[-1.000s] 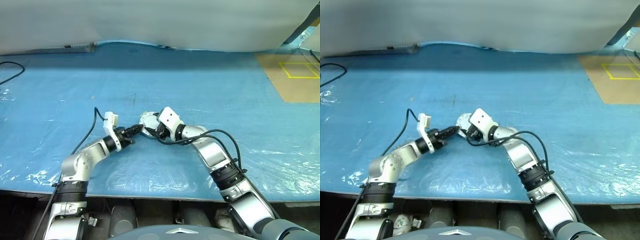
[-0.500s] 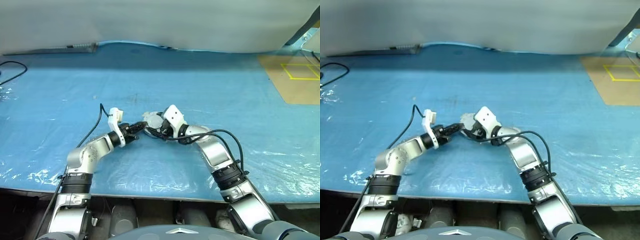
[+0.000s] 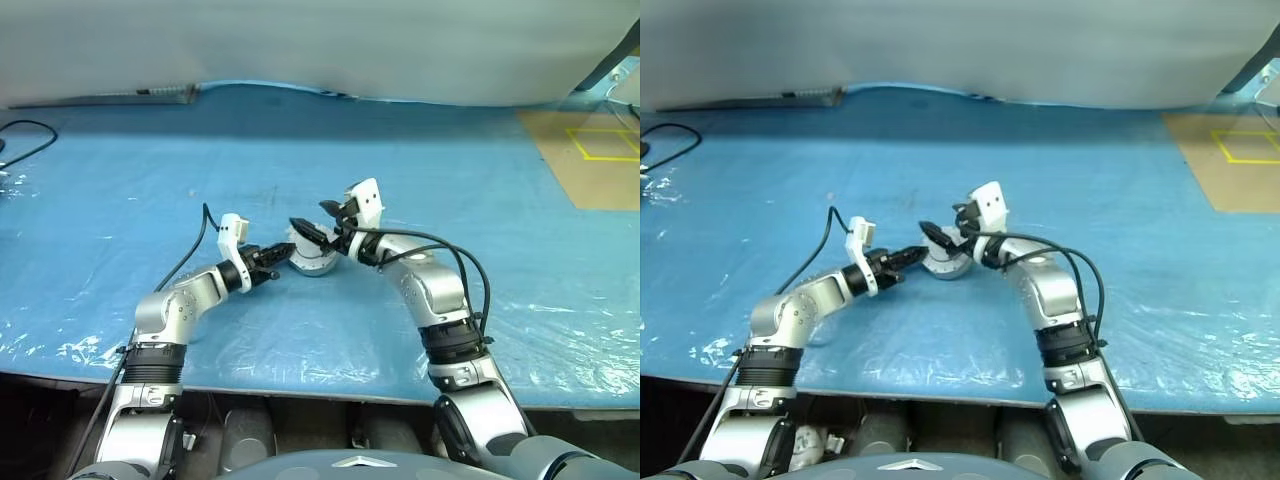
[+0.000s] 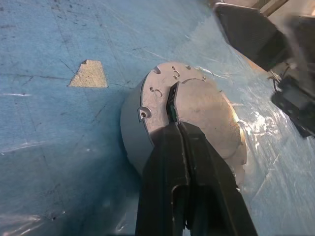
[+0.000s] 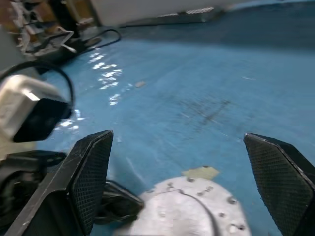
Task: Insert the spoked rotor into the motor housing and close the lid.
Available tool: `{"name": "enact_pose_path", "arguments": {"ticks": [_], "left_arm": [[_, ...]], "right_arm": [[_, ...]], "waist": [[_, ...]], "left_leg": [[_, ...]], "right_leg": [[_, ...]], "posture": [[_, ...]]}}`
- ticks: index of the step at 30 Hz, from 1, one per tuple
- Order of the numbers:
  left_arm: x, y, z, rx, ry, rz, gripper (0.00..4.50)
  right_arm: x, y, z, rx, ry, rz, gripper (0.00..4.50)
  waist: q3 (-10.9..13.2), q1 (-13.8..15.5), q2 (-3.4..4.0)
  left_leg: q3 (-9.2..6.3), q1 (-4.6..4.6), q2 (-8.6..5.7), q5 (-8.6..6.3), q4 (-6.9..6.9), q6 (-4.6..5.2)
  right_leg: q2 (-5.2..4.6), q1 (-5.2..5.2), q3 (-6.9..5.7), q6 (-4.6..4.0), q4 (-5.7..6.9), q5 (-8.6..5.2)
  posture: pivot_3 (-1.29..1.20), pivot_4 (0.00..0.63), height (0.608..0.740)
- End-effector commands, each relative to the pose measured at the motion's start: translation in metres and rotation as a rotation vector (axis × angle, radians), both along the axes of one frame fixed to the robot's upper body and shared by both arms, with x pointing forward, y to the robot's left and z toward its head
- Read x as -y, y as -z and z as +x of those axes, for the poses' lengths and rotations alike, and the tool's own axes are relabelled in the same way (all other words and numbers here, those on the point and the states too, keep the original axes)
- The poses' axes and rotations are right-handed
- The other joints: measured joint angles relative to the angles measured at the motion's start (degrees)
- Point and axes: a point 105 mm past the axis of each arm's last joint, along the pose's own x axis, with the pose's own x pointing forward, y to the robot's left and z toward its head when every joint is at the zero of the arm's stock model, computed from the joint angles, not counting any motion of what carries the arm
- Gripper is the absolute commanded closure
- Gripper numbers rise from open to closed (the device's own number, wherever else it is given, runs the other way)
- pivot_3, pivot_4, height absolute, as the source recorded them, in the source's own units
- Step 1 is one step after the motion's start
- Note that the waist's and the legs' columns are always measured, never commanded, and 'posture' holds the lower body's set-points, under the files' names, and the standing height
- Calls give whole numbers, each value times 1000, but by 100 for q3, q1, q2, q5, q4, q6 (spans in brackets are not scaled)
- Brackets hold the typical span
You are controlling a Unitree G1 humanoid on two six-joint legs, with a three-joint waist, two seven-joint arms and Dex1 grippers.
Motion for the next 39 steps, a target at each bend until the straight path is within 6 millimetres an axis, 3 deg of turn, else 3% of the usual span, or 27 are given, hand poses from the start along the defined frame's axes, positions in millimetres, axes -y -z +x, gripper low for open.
{"name": "enact_pose_path", "arguments": {"ticks": [1,10,19,26,29,35,39], "left_arm": [[10,11,-6,-31,41,32,4500],[17,10,-6,-20,59,26,4500],[19,11,-6,-15,64,23,4500],[18,10,-6,-14,63,24,4500],[18,11,-6,-15,62,24,4500],[17,12,-7,-18,62,23,4500],[17,12,-7,-20,63,22,4500]], "right_arm": [[16,7,9,-73,80,-3,16],[25,31,-14,-404,12,140,16],[21,40,-36,-722,-57,441,16],[14,42,-46,-849,-99,579,16],[15,47,-53,-885,-114,593,573],[20,56,-63,-931,-125,576,2478],[22,59,-64,-941,-120,572,3201]], "waist": [[0,15,0],[0,17,0],[0,19,1],[0,13,1],[0,10,2],[0,-6,4],[-1,12,9]], "left_leg": [[0,-1,-1,0,-2,0],[0,-6,-3,0,-10,-1],[0,-3,-2,0,-11,-1],[1,1,-1,0,-21,-2],[1,1,-1,0,-25,-3],[2,2,0,0,-33,-5],[3,4,-1,1,-33,-5]], "right_leg": [[0,0,0,0,0,0],[0,-3,-1,2,-6,1],[0,-3,-1,3,-8,0],[1,-4,-1,3,-11,0],[1,-5,-2,3,-15,-1],[2,-9,-4,5,-18,0],[0,-7,-3,6,-20,-2]], "posture": [[0,150,740],[0,150,740],[0,150,740],[0,150,740],[0,150,740],[0,150,740],[0,150,740]]}}
